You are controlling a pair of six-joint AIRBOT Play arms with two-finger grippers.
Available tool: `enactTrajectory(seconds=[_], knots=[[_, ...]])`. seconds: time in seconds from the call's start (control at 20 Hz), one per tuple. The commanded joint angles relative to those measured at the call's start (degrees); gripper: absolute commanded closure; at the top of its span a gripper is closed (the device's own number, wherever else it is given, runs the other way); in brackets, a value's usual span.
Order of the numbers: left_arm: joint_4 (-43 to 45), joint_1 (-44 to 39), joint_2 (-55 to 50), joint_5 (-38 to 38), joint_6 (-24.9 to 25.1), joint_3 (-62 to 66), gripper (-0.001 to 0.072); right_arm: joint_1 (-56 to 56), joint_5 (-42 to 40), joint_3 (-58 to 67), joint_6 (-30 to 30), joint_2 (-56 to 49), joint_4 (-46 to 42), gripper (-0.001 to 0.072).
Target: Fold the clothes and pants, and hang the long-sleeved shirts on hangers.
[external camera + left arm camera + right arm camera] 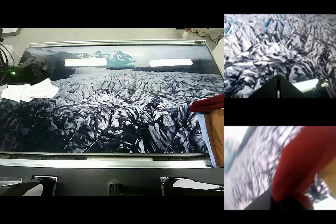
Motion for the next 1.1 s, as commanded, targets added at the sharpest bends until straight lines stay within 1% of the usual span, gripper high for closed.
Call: enactTrajectory(seconds=[0.0, 0.2, 0.3, 0.4, 0.5, 0.55, 0.75, 0.8, 0.9, 0.95, 1.0, 1.05], knots=[[0.0, -0.59, 0.04, 0.0, 1.01, -0.02, 0.0683, -9.55, -1.53, 1.9, 3.87, 0.81, 3.37, 0.0675], [0.0, -1.03, 0.04, 0.0, 1.05, -0.02, 0.0683, -15.61, -1.79, 1.9, 7.61, 2.34, 3.72, 0.0676], [0.0, -1.16, 0.07, 0.0, 1.09, -0.02, 0.0683, -17.22, 2.64, 1.9, 7.85, 2.47, 3.06, 0.0675], [0.0, -1.18, 0.04, 0.0, 1.64, -0.02, 0.0683, -17.53, 9.79, 1.84, 7.61, 2.45, -1.22, 0.0675], [0.0, -1.18, 0.04, 0.02, 1.64, -0.02, 0.0683, -17.53, 14.69, 1.73, 7.65, 2.47, -6.51, 0.0675], [0.0, -1.18, 0.04, 0.02, 1.66, -0.02, 0.0683, -17.53, 15.72, 1.73, 7.63, 2.54, -9.25, 0.0674], [-0.02, -1.18, 0.04, 0.02, 1.64, -0.02, 0.0683, -17.31, 15.74, -0.74, 7.65, 3.43, -17.62, 0.0674], [-0.02, -1.25, 0.04, 0.02, 1.64, -0.02, 0.0683, -17.31, 15.74, -3.19, 7.3, 3.87, -19.89, 0.0675], [-0.02, -1.25, 0.04, 0.02, 1.62, -0.02, 0.0683, -17.31, 15.78, -10.43, 4.59, 5.03, -26.53, 0.0674], [-0.02, -1.29, 0.04, 0.02, 1.62, -0.02, 0.0683, -17.31, 15.74, -13.92, 4.61, 5.35, -29.62, 0.0674], [-0.02, -1.44, 0.04, 0.02, 1.6, -0.02, 0.0683, -17.31, 15.58, -17.07, 4.61, 5.38, -31.69, 0.0674], [-0.02, -1.51, 0.04, 0.02, 1.6, -0.02, 0.0683, -17.31, 14.16, -19.67, 4.57, 5.38, -31.78, 0.0674]])
